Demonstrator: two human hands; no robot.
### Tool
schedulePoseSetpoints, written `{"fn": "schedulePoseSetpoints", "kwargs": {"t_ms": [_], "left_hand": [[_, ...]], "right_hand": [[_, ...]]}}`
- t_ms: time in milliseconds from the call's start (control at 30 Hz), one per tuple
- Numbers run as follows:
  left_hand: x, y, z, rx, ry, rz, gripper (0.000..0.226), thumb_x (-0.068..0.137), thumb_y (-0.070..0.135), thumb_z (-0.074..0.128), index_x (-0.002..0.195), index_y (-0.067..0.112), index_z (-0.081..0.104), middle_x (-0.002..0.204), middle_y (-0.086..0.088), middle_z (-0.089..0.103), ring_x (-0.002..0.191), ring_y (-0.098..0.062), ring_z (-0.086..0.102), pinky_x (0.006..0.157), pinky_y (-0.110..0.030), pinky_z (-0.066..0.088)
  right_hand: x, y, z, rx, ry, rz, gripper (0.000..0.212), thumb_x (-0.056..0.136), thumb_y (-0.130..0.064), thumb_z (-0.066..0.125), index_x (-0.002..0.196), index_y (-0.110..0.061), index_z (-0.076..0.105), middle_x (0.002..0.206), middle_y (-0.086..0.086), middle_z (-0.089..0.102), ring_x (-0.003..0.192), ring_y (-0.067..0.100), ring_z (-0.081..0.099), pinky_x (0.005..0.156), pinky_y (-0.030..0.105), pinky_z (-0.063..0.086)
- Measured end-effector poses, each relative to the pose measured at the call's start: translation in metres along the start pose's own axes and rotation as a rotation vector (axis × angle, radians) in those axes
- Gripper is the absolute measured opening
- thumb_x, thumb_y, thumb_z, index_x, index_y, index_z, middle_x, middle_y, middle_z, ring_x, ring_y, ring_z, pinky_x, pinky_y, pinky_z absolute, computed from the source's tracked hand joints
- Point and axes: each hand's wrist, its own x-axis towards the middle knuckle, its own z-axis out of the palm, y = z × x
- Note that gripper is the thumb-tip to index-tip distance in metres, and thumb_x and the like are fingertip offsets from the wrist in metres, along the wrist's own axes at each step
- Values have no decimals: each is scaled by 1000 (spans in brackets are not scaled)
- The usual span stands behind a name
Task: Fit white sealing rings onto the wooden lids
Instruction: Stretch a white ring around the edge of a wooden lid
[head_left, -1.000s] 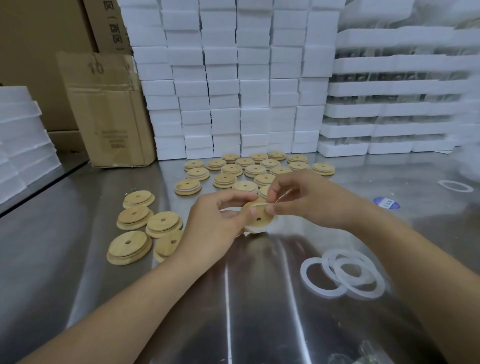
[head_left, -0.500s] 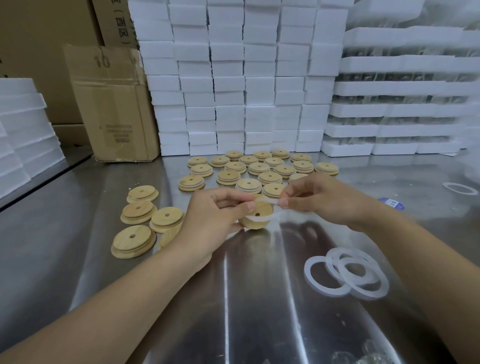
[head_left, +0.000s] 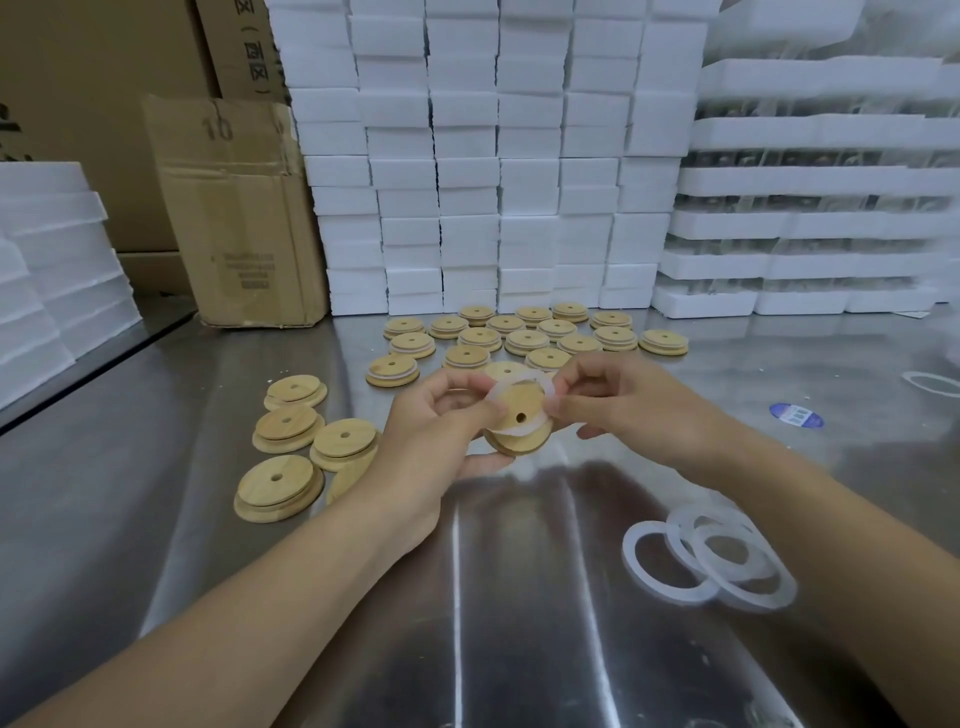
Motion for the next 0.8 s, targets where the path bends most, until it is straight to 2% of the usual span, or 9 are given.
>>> {"fn": "schedulePoseSetpoints", "kwargs": {"t_ms": [100, 167, 267, 400, 533, 633, 800], "left_hand": [[-1, -2, 1, 180, 1, 103, 10, 92, 11, 81, 99, 17, 77, 99, 1, 81, 96, -20, 79, 80, -39, 68], [-1, -2, 1, 244, 3, 155, 7, 92, 13, 82, 97, 17, 79, 98, 3, 81, 94, -22, 79, 85, -41, 67], [0, -2, 0, 254, 9, 160, 7, 92, 12, 82, 98, 14, 80, 98, 0, 82, 95, -23, 78, 89, -46, 66], [-1, -2, -1, 253, -2, 143, 10, 90, 11, 84, 98, 15, 79, 98, 1, 82, 92, -20, 79, 85, -43, 67], [0, -3, -1, 248, 5, 142, 10, 89, 10, 85, 95, 15, 78, 98, 0, 82, 91, -22, 79, 82, -40, 67], [0, -1, -1, 236, 2, 131, 10, 88, 13, 86, 96, 15, 79, 97, 0, 82, 93, -20, 79, 89, -47, 66], [0, -1, -1, 244, 4, 125, 9, 89, 12, 85, 94, 18, 80, 98, 0, 82, 94, -22, 80, 90, -52, 65]], "right_hand": [[0, -2, 4, -20, 50, -23, 5, 96, -17, 75, 96, -13, 71, 96, 12, 78, 87, 11, 71, 82, 34, 54], [0, -3, 5, -33, 68, -38, 4, 95, -15, 75, 95, -13, 72, 98, 15, 76, 86, 15, 67, 79, 35, 53], [-1, -5, 5, -36, 76, -43, 3, 94, -13, 76, 94, -12, 73, 99, 14, 76, 85, 18, 65, 80, 38, 54], [-1, -5, 5, -63, 85, -57, 4, 96, -15, 74, 92, -13, 74, 98, 8, 76, 85, 28, 65, 81, 44, 57], [-1, -4, 6, -73, 62, -93, 7, 97, -16, 75, 91, -13, 73, 97, 8, 75, 83, 16, 65, 77, 33, 53], [-1, -3, 6, -72, 61, -76, 6, 97, -15, 73, 91, -12, 73, 98, 10, 74, 84, 19, 64, 76, 37, 55], [-1, -3, 6, -42, 47, -45, 5, 98, -14, 72, 93, -13, 71, 101, 7, 74, 90, 21, 73, 84, 39, 64]]}}
